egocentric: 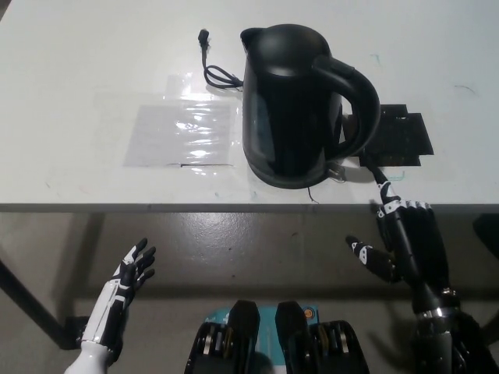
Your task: A kettle is kept at the center of the table close to the robot and the robot uses its right index finger to press downwards on the transparent start boiling button
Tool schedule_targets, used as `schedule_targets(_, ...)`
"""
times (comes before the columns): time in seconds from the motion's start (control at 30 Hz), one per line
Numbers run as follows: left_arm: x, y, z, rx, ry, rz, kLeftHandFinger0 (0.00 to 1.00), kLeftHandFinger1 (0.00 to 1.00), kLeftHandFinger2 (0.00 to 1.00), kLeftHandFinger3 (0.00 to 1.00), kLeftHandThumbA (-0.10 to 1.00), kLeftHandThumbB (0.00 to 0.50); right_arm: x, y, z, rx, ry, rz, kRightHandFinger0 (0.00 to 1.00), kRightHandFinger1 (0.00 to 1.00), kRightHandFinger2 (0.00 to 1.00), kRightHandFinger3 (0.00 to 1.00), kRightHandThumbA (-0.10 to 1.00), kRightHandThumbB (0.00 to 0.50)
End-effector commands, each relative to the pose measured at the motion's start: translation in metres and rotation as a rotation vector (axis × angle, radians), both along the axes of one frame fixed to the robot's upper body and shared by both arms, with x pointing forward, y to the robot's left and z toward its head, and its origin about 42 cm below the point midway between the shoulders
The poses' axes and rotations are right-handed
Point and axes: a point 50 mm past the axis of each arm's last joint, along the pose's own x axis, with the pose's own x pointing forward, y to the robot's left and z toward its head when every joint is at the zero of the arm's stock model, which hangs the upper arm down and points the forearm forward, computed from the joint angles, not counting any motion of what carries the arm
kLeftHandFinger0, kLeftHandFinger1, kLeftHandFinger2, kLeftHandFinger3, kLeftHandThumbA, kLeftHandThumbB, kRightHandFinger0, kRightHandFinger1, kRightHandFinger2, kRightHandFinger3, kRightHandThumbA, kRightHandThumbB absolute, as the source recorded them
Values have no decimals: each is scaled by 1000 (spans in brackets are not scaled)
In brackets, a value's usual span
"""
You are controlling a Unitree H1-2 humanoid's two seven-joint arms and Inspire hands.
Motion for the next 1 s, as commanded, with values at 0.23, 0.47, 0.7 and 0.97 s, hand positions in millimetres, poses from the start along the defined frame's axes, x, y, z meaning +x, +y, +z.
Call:
schedule_targets(0.23,6,-1,15,3,-65,-22,1000,1000,1000,1000,1000,220,25,0,3,-55,9,-5,0,0,0,1000,925,183)
schedule_targets(0.47,7,-1,16,4,-67,-21,1000,1000,1000,1000,1000,216,34,4,5,-75,22,-1,0,0,0,1000,916,174)
schedule_targets(0.7,7,-1,15,2,-74,-21,1000,1000,1000,1000,1000,218,42,6,8,-88,34,-8,0,0,3,1000,950,176)
schedule_targets(0.97,8,-2,17,-1,-73,-24,1000,1000,1000,1000,1000,227,50,8,9,-115,47,-14,0,0,3,1000,945,167)
